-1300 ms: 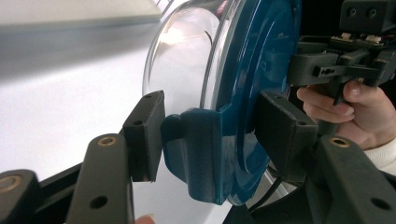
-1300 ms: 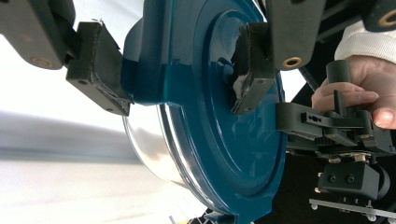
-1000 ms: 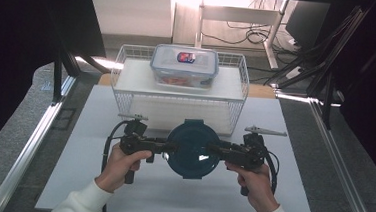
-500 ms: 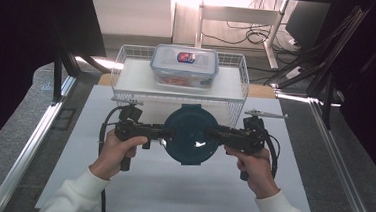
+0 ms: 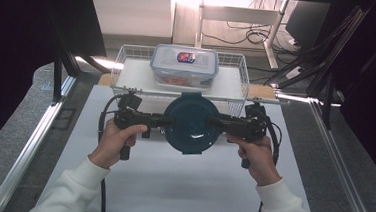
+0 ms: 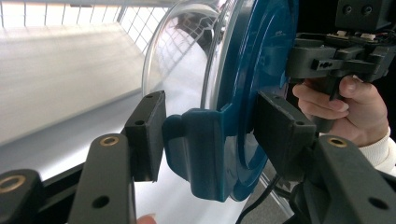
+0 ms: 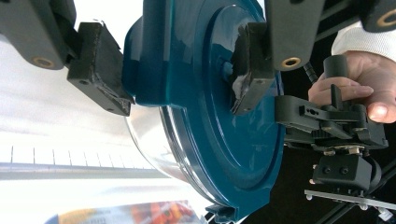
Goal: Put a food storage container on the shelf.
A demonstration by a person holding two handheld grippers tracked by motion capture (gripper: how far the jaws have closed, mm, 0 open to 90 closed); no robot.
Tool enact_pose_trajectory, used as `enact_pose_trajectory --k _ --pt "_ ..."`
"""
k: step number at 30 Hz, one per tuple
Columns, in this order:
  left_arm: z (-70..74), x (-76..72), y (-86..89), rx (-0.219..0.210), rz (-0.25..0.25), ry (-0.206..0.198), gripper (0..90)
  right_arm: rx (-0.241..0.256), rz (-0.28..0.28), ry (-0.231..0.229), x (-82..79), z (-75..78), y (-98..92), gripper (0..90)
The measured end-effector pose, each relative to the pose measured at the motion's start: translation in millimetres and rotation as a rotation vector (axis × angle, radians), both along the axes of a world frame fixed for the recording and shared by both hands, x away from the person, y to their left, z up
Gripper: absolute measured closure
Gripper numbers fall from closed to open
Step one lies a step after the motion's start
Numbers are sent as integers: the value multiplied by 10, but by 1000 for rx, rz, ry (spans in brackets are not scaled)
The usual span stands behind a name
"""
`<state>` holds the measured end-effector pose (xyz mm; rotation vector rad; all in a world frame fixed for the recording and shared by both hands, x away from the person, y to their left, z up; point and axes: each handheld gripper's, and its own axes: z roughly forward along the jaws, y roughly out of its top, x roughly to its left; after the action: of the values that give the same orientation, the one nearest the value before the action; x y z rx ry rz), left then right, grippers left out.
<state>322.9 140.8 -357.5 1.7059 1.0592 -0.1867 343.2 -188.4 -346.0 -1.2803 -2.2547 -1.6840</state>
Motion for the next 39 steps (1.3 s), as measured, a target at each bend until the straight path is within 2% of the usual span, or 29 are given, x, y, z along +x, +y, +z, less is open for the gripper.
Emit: enact_pose_trajectory --k 12,20,26,39 --pt "266 97 54 14 1 -29 449 -1 12 -38 115 247 55 400" --pt "390 227 92 4 -2 -24 449 -2 10 -37 221 390 92 400" --pt "548 317 119 6 1 -40 449 0 10 -56 324 543 117 400" --pt "921 530 245 8 12 -58 451 15 23 -65 547 874 228 403"
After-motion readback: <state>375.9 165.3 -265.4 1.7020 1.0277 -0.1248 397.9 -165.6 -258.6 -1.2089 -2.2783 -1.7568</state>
